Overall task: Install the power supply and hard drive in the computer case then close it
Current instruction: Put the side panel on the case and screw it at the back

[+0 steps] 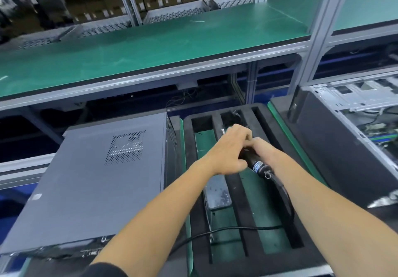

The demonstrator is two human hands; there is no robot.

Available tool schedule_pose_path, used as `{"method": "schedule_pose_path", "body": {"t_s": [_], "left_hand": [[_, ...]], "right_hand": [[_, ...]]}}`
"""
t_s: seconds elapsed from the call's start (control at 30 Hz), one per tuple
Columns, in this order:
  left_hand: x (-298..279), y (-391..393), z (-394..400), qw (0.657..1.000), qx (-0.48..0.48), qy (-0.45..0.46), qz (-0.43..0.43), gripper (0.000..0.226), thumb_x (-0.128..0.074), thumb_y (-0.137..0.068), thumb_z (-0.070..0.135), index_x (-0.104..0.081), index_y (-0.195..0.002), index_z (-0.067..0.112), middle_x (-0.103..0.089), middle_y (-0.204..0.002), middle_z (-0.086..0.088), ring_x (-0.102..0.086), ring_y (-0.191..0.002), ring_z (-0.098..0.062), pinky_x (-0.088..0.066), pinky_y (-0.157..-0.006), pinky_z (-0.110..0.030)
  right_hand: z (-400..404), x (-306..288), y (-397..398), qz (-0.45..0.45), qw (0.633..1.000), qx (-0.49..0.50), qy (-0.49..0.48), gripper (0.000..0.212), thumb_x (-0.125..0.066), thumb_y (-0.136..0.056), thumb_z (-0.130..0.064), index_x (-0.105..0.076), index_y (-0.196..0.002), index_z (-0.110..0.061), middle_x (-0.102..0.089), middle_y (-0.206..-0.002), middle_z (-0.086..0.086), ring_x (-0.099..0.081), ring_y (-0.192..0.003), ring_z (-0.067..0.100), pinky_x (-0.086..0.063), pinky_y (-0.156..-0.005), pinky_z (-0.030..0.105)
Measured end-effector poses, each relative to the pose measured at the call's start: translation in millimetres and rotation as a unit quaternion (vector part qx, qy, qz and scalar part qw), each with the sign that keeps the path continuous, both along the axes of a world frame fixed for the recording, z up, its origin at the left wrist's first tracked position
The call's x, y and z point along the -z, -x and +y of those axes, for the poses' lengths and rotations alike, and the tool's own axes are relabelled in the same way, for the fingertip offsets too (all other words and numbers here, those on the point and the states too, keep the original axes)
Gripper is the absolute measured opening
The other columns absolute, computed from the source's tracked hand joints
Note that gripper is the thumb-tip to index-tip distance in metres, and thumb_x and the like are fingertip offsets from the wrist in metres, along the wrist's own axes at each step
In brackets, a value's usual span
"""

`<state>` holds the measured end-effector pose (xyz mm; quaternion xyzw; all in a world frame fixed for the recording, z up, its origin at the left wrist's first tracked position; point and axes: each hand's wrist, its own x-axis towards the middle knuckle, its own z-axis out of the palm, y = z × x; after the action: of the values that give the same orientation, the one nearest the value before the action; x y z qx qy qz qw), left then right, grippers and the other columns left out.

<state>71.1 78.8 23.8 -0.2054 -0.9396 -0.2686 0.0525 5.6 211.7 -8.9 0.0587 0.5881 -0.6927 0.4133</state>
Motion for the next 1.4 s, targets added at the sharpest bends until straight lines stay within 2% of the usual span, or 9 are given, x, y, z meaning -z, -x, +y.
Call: {"method": "schedule_pose_path", "body": {"t_s": [0.13, 0.23, 0.3, 0.37, 0.57, 0.67, 1.07, 1.17, 1.4], "left_hand": [[23, 15, -31, 0.951, -0.261, -0.115, -0.115, 0.018, -0.049, -0.076, 0.004, -0.047, -0.09, 0.015, -0.055, -0.088, -0.002, -0.047, -0.075, -0.022, -0.041, -0.065, -0.032], [49, 16, -39, 0.899, -0.352, -0.176, -0.193, 0.041, -0.056, -0.082, 0.005, -0.041, -0.119, 0.015, -0.048, -0.117, -0.008, -0.049, -0.079, -0.016, -0.043, -0.063, -0.028], [59, 17, -37, 0.93, -0.333, -0.111, -0.11, 0.07, -0.063, -0.071, 0.002, -0.032, -0.132, 0.02, -0.035, -0.125, -0.003, -0.045, -0.092, -0.016, -0.044, -0.071, -0.03], [65, 25, -34, 0.951, -0.301, 0.019, -0.065, 0.069, -0.062, -0.069, 0.005, -0.035, -0.132, 0.019, -0.036, -0.128, -0.002, -0.043, -0.105, -0.021, -0.04, -0.081, -0.034], [104, 23, -46, 0.886, -0.258, 0.244, -0.298, 0.038, -0.054, -0.083, 0.012, -0.05, -0.12, 0.006, -0.054, -0.121, -0.012, -0.052, -0.109, -0.029, -0.044, -0.089, -0.037], [130, 18, -44, 0.874, -0.212, 0.335, -0.28, 0.035, -0.052, -0.084, 0.012, -0.048, -0.119, 0.007, -0.054, -0.121, -0.011, -0.051, -0.11, -0.028, -0.039, -0.09, -0.035], [158, 29, -28, 0.88, -0.228, 0.227, -0.35, 0.029, -0.042, -0.089, 0.014, -0.057, -0.113, 0.006, -0.057, -0.122, -0.015, -0.057, -0.108, -0.034, -0.049, -0.087, -0.039], [154, 27, -29, 0.882, -0.222, 0.223, -0.352, 0.028, -0.043, -0.087, 0.013, -0.057, -0.11, 0.003, -0.056, -0.121, -0.017, -0.056, -0.108, -0.036, -0.049, -0.088, -0.041], [143, 26, -32, 0.882, -0.204, 0.183, -0.384, 0.023, -0.044, -0.083, 0.003, -0.062, -0.095, -0.003, -0.062, -0.106, -0.024, -0.059, -0.097, -0.039, -0.048, -0.076, -0.037]], "right_hand": [[22, 12, -2, -0.051, 0.996, -0.023, 0.072, 0.026, -0.049, -0.094, -0.011, -0.055, -0.11, 0.009, -0.067, -0.08, 0.018, -0.064, -0.061, 0.026, -0.053, -0.051, 0.03], [30, 16, 0, -0.033, 0.995, -0.02, 0.089, 0.035, -0.051, -0.091, -0.011, -0.053, -0.119, 0.01, -0.065, -0.083, 0.02, -0.063, -0.06, 0.027, -0.053, -0.051, 0.031], [34, 18, 2, -0.023, 0.996, -0.034, 0.079, 0.037, -0.054, -0.089, -0.015, -0.054, -0.118, 0.009, -0.064, -0.081, 0.017, -0.06, -0.056, 0.025, -0.051, -0.048, 0.029], [37, 20, 4, -0.007, 0.996, -0.064, 0.061, 0.039, -0.063, -0.091, -0.028, -0.057, -0.115, 0.002, -0.062, -0.077, 0.011, -0.057, -0.055, 0.021, -0.05, -0.048, 0.028], [48, 29, 10, 0.089, 0.983, -0.156, -0.028, 0.023, -0.069, -0.092, -0.021, -0.054, -0.1, -0.006, -0.06, -0.068, 0.006, -0.06, -0.057, 0.021, -0.049, -0.053, 0.028], [49, 31, 15, 0.088, 0.982, -0.165, -0.032, 0.017, -0.064, -0.095, -0.013, -0.053, -0.104, -0.004, -0.06, -0.069, 0.007, -0.061, -0.057, 0.022, -0.049, -0.053, 0.028], [37, 51, 27, 0.013, 0.976, -0.216, 0.006, 0.038, -0.07, -0.084, -0.03, -0.049, -0.107, -0.009, -0.058, -0.076, 0.007, -0.053, -0.053, 0.022, -0.045, -0.052, 0.028], [30, 55, 32, -0.017, 0.984, -0.178, 0.009, 0.044, -0.048, -0.099, -0.048, -0.054, -0.106, -0.005, -0.06, -0.075, 0.013, -0.054, -0.053, 0.025, -0.046, -0.051, 0.031], [27, 57, 33, 0.034, 0.976, -0.21, 0.04, 0.036, -0.064, -0.073, -0.009, -0.046, -0.104, -0.008, -0.055, -0.087, 0.011, -0.058, -0.059, 0.023, -0.049, -0.055, 0.029]]}}
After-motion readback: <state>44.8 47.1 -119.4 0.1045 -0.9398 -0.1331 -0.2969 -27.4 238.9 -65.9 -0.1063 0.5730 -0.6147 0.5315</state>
